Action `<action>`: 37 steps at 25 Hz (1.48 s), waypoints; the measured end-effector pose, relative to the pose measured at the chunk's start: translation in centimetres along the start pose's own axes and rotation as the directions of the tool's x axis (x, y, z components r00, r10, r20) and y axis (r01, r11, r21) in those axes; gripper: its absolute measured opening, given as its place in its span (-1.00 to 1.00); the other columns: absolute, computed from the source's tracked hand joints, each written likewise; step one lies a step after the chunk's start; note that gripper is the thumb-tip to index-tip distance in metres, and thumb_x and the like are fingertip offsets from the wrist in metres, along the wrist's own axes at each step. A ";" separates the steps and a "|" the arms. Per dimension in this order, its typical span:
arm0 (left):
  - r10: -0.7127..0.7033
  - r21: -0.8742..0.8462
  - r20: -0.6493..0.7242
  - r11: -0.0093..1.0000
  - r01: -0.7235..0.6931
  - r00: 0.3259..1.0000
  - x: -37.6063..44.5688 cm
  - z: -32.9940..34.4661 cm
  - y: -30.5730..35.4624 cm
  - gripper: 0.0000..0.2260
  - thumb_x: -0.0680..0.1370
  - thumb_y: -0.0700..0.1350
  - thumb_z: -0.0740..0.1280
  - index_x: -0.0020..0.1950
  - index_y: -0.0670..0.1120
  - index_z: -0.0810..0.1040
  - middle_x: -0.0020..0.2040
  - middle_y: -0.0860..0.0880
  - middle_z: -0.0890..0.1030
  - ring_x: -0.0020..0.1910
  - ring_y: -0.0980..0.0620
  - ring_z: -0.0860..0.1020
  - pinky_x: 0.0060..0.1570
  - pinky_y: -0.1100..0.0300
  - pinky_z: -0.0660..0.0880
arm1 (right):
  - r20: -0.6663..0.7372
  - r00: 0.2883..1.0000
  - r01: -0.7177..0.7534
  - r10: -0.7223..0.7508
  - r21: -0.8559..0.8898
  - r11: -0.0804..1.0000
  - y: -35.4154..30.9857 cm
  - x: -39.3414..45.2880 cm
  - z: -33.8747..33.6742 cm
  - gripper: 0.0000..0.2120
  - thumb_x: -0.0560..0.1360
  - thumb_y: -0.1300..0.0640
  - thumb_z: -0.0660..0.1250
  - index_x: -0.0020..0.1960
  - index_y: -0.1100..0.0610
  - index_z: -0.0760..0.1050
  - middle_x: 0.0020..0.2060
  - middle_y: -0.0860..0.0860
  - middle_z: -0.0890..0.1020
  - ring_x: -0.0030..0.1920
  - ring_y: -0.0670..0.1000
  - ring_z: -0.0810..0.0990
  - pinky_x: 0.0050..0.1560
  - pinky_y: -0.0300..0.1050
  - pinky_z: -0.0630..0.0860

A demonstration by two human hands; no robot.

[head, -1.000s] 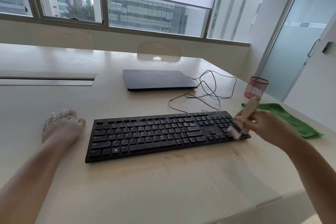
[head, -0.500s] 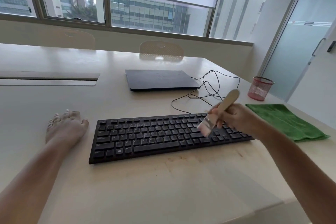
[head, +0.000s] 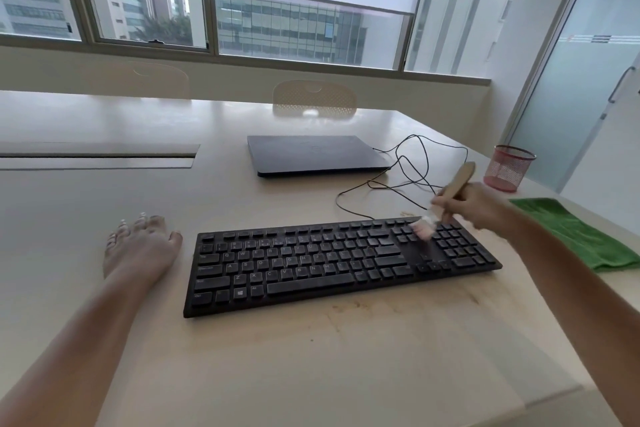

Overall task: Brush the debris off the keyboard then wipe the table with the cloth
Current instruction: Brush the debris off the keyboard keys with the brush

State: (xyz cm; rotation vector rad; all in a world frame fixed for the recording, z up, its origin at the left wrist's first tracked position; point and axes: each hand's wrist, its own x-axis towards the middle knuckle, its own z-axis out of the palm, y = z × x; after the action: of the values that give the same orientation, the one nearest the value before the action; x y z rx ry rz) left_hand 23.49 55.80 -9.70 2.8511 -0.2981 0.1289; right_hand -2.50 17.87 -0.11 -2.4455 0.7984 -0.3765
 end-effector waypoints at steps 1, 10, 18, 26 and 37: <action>-0.002 0.007 0.001 1.000 0.002 1.000 0.0 0.0 0.1 -0.54 0.62 0.05 0.04 0.46 -0.13 0.22 0.52 -0.13 0.16 0.51 -0.16 0.08 0.47 0.03 0.02 | -0.088 0.994 -0.071 0.061 -0.117 0.991 0.7 0.5 -1.2 -0.84 0.55 0.06 0.27 0.00 0.12 0.56 -0.31 0.02 0.61 -0.27 0.01 0.54 -0.36 -0.23 0.39; 0.003 0.008 0.002 1.000 -0.003 1.000 0.0 0.0 0.0 -0.54 0.62 0.06 0.02 0.46 -0.13 0.22 0.53 -0.13 0.15 0.51 -0.16 0.07 0.48 0.03 0.01 | 0.170 0.983 0.026 -0.071 0.257 0.966 -3.6 1.0 3.0 -0.81 0.54 0.10 0.27 0.04 0.20 0.53 -0.33 0.07 0.60 -0.54 -0.11 0.42 -0.59 -0.36 0.31; -0.002 0.009 -0.006 1.000 0.002 1.000 0.1 0.1 0.0 -0.53 0.62 0.06 0.03 0.48 -0.12 0.20 0.53 -0.12 0.15 0.51 -0.16 0.08 0.48 0.03 0.01 | -0.048 0.966 -0.251 0.255 0.070 0.965 4.3 2.9 -3.6 -0.74 0.55 0.13 0.27 0.14 0.26 0.54 -0.35 0.10 0.58 -0.52 -0.08 0.31 -0.57 -0.28 0.22; -0.010 0.021 -0.004 1.000 0.010 1.000 0.2 0.3 -0.2 -0.53 0.62 0.08 0.01 0.48 -0.11 0.20 0.53 -0.11 0.14 0.52 -0.15 0.06 0.48 0.03 0.01 | -0.051 0.974 -0.212 0.223 0.167 0.963 3.6 2.1 -1.9 -0.73 0.56 0.05 0.25 0.13 0.21 0.53 -0.26 0.10 0.62 -0.42 -0.04 0.32 -0.54 -0.30 0.24; -0.013 0.029 -0.009 0.999 0.014 1.000 0.3 0.3 -0.1 -0.55 0.61 0.06 0.00 0.44 -0.13 0.25 0.51 -0.14 0.20 0.49 -0.17 0.13 0.46 -0.01 0.07 | -0.170 0.953 -0.281 0.252 -0.172 0.944 5.0 -3.1 -4.1 -0.67 0.55 0.06 0.25 -0.24 0.21 0.65 -0.25 0.20 0.68 -0.38 0.07 0.46 -0.36 -0.15 0.33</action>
State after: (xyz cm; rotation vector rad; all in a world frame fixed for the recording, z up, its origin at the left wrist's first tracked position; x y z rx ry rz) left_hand 23.83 55.79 -9.98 2.8799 -0.2772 0.1437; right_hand -8.93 14.72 0.15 -2.4603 1.2683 -0.3928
